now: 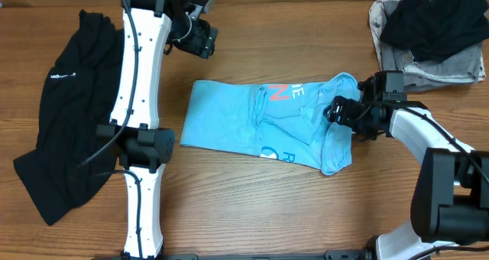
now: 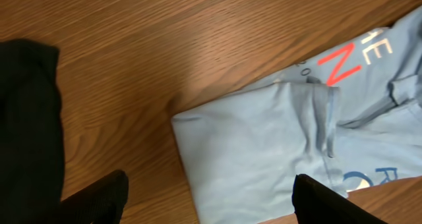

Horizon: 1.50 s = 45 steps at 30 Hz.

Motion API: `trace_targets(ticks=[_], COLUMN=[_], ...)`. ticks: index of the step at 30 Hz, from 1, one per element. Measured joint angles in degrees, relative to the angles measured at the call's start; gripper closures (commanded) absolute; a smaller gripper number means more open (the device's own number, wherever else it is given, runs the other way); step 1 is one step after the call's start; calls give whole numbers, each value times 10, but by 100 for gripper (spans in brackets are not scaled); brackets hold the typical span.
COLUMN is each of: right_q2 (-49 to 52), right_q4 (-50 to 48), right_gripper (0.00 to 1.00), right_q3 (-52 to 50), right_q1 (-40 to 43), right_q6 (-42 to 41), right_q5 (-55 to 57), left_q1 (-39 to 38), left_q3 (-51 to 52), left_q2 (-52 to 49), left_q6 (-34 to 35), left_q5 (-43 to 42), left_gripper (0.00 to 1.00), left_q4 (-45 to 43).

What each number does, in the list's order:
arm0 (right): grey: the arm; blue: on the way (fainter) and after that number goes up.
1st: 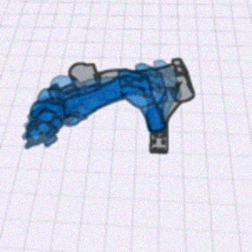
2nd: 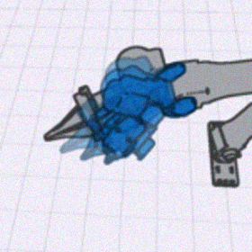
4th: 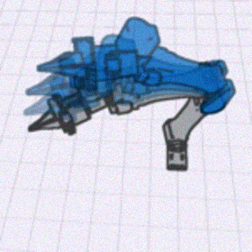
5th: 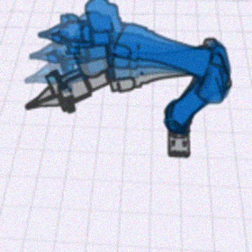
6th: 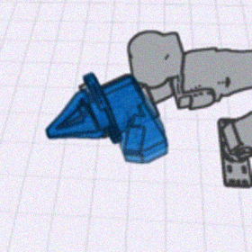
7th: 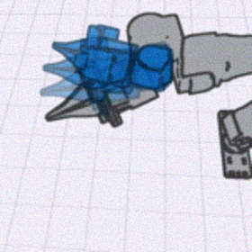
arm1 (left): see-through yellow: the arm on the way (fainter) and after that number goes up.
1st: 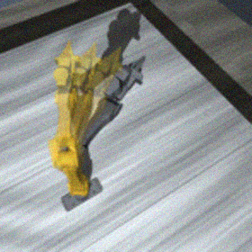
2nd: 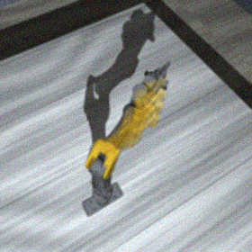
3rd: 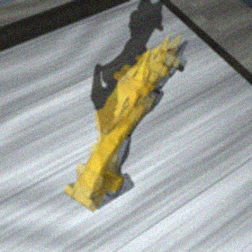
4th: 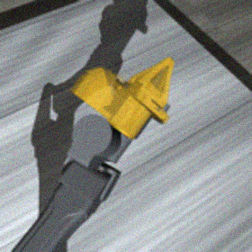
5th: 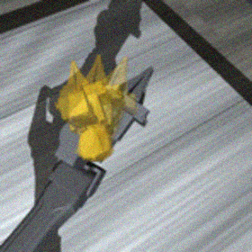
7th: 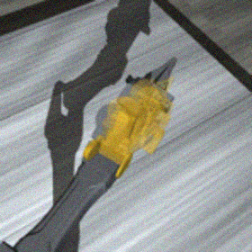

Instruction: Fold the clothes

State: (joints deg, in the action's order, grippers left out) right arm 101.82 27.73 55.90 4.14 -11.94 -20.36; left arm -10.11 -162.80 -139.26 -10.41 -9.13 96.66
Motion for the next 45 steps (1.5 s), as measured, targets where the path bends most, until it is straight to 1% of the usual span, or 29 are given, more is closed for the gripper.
trace_targets(ticks=[7, 9, 10, 11, 12, 13, 14, 15, 18, 21, 22, 27, 31, 35, 40, 43, 45], right_q2=[19, 23, 24, 26, 27, 30, 32, 34, 42, 42, 43, 43, 43, 40, 15, -9, -24], right_q4=[-28, -24, -21, -18, -14, -8, -4, 0, 13, 18, 19, 48, 109, 195, 277, 310, 321], right_gripper=[0, 3, 7, 14, 25, 44, 55, 64, 76, 93, 96, 96, 96, 96, 96, 96, 96], right_q3=[1, 0, 0, 0, 0, -2, -3, -5, -12, -12, -12, -11, 6, 41, 96, 136, 163], right_q1=[0, 0, 0, -1, -1, -2, -2, -3, -4, 3, 9, 64, 130, 168, 159, 129, 93], right_q6=[27, 32, 35, 39, 43, 44, 46, 44, 41, 33, 31, 26, 47, 88, 125, 132, 130], right_q5=[-117, -141, -150, -158, -163, -164, -163, -162, -149, -134, -131, -133, -140, -142, -141, -141, -142], left_q1=[1, 1, 1, 1, 1, 1, 1, 1, 1, 1, 1, 1, 1, 1, 1, 1, 1], left_q3=[0, 0, 0, 0, 0, 0, 0, 0, 0, 0, 0, 0, 0, 0, 0, 0, 0], left_q2=[0, 0, 0, 0, 0, 0, 0, 0, 0, 0, 0, 0, 0, 0, 0, 0, 0], left_q6=[0, 0, 0, 0, 0, 0, 0, 0, 0, 0, 0, 0, 0, 0, 0, 0, 0], left_q5=[0, 0, 0, 0, 0, 0, 0, 0, 0, 0, 0, 0, 0, 0, 1, 2, 4], left_gripper=[18, 18, 18, 18, 18, 18, 18, 18, 18, 18, 18, 18, 18, 18, 17, 18, 17], left_q4=[0, 0, 0, 0, 0, 0, 0, 0, 0, 0, 0, 0, 0, 0, 0, 0, -3])
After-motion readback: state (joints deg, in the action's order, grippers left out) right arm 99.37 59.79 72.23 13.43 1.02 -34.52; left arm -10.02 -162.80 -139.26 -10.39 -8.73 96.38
